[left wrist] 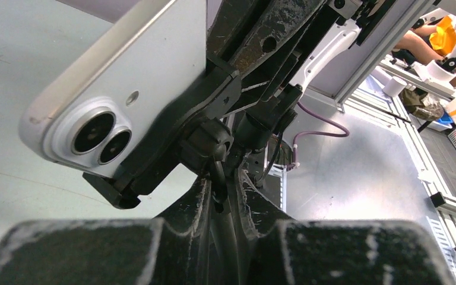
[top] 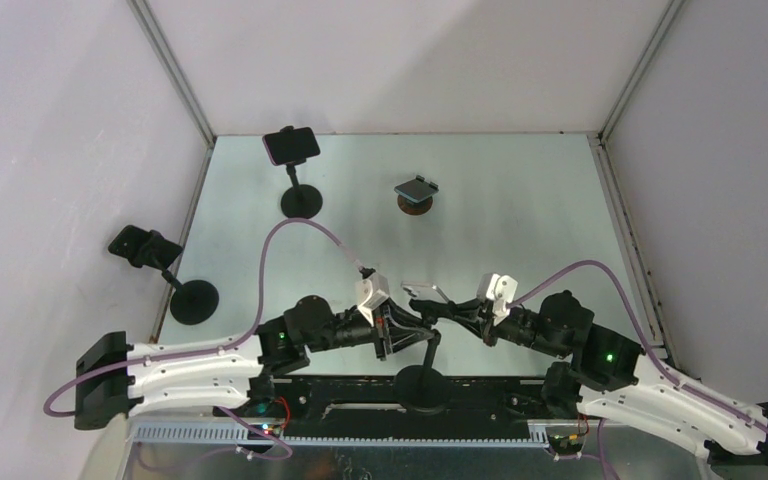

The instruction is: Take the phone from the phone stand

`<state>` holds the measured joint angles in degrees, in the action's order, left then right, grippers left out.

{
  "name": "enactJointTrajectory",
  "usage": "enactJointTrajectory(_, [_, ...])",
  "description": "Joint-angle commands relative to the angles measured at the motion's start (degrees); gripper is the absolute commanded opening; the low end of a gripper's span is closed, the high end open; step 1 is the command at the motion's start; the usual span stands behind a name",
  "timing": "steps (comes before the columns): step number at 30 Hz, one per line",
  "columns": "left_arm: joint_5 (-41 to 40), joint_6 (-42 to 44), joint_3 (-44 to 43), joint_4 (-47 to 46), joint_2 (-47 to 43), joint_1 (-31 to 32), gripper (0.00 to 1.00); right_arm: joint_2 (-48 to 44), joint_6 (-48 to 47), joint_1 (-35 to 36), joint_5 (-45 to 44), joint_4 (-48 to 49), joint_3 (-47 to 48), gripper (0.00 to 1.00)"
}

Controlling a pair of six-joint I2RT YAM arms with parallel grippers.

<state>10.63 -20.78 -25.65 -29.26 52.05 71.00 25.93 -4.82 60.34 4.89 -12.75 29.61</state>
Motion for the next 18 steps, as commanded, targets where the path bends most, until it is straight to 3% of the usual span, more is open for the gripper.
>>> enactJointTrajectory(1, [6.7,-1.3,-0.3,-8.4,-4.7,1.7,0.00,1.1,-3.9,-0.5,-13.4,-1.4,2.2,0.00])
enactJointTrajectory(11, [4.5,-0.8,0.5,-6.3,-5.1,1.6,0.00,0.3,0.9,2.4,-14.0,-0.7,3.9,0.00])
enactJointTrajectory(18, [3.3,0.0,0.7,-4.9,-5.5,1.6,0.00,2.8,4.5,6.4,-21.8,-2.3,6.2,0.00])
